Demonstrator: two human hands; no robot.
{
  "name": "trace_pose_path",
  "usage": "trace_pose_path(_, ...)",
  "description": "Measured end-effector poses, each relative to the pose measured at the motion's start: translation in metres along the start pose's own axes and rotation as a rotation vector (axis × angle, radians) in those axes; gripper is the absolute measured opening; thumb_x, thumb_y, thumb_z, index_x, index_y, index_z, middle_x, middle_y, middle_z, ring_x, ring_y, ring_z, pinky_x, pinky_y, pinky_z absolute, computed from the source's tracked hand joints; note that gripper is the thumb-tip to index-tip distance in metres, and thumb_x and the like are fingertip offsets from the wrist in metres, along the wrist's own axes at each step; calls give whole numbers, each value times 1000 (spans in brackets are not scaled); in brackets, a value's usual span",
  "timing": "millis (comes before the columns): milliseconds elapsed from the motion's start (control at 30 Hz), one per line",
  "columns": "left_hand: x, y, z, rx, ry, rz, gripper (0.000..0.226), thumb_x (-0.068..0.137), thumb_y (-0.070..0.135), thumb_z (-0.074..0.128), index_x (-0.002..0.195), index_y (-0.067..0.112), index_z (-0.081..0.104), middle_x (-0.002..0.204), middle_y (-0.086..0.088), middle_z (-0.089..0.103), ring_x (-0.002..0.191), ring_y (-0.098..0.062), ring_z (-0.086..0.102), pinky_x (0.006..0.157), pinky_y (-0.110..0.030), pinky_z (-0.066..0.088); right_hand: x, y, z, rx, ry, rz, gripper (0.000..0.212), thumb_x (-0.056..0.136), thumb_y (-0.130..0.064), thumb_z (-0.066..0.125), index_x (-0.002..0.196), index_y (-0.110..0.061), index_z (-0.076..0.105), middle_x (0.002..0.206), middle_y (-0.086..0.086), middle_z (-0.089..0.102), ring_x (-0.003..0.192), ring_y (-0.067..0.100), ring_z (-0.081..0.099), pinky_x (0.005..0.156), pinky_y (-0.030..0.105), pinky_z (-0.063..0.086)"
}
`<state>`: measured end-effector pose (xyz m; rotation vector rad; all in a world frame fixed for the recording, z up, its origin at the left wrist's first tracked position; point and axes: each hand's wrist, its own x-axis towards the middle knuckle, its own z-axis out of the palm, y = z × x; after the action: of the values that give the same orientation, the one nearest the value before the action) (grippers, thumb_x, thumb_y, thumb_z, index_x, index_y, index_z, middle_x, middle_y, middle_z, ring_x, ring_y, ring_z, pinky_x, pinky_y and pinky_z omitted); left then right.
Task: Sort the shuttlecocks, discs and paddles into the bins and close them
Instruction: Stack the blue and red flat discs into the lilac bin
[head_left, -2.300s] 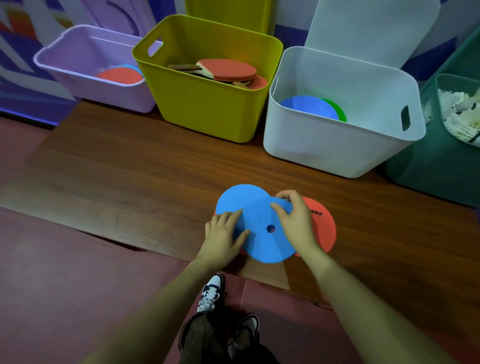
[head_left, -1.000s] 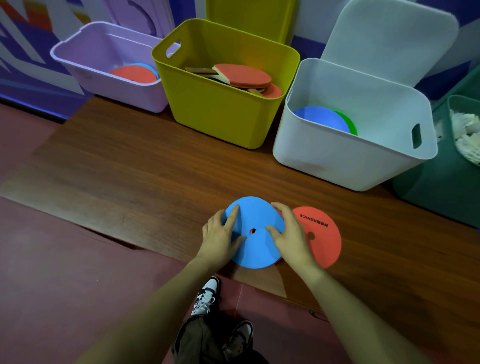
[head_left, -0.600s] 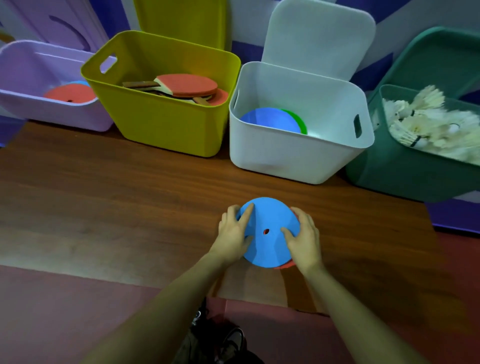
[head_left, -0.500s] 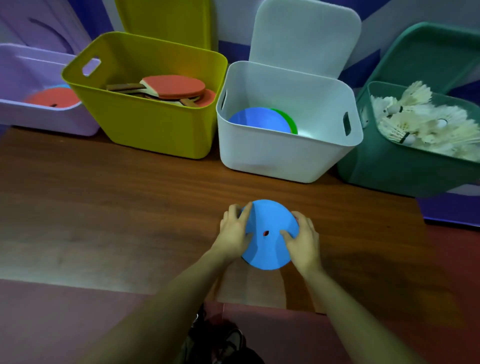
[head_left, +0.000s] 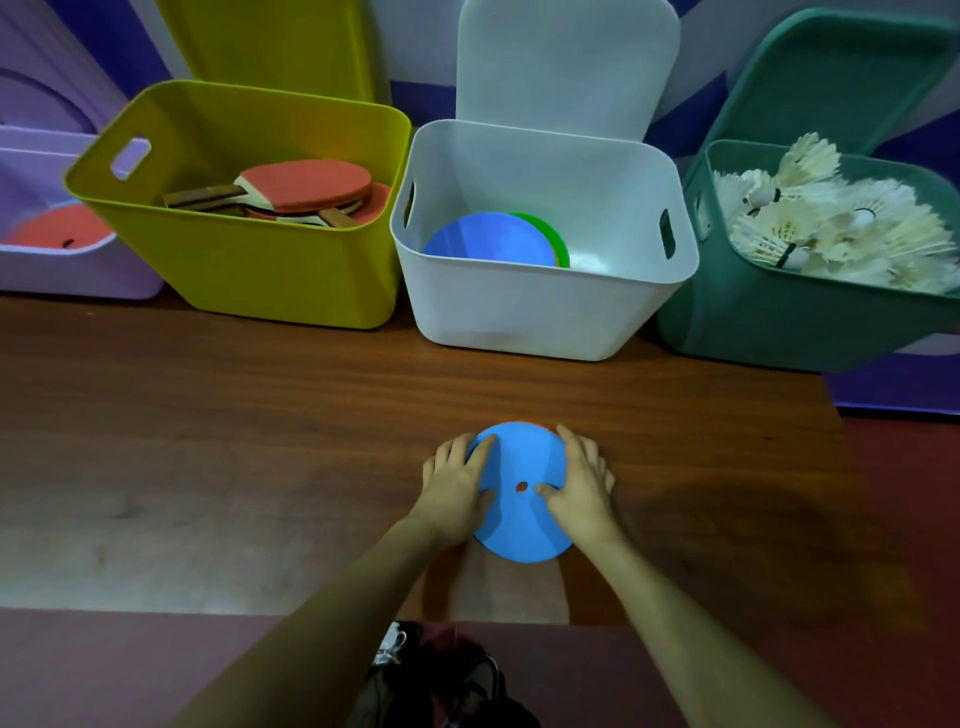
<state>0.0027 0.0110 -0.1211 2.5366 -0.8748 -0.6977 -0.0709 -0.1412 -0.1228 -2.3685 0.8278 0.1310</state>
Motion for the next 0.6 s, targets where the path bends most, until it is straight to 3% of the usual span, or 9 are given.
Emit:
trace_pose_path(133,-7,-4,0,-30,9,29,71,92,26,52,149,21,10,142,-11,19,129,-27,20,106,-36,17,0,-1,-1,17,-49,-22,78,83,-13,66,146,-23,23,140,0,24,129,20,25,107,28,25)
trace_pose_path(267,-14,-4,-3,-114,52,71,78,88,21,59,149,23,11,131,-10,24,118,-26,29,96,-30,22,-3,4,-6,30,-73,-97,73,80,-15,71,141,-22,32,130,-1,24,124,16,25,101,24,29)
trace_pose_path(400,-21,-5,2,-128,86,70,79,86,22,62,149,21,14,130,-13,24,117,-29,35,99,-35,32,-13,8,-10,43,-40,-133,68,78,-20,74,135,-29,38,128,0,27,122,18,33,100,29,36)
trace_pose_path(600,-30,-4,8,-92,86,-28,79,88,31,61,150,24,11,122,-10,30,110,-26,40,95,-33,37,-26,2,-11,-62,-36,-221,73,85,-25,66,145,-31,25,127,1,41,118,20,39,100,35,38)
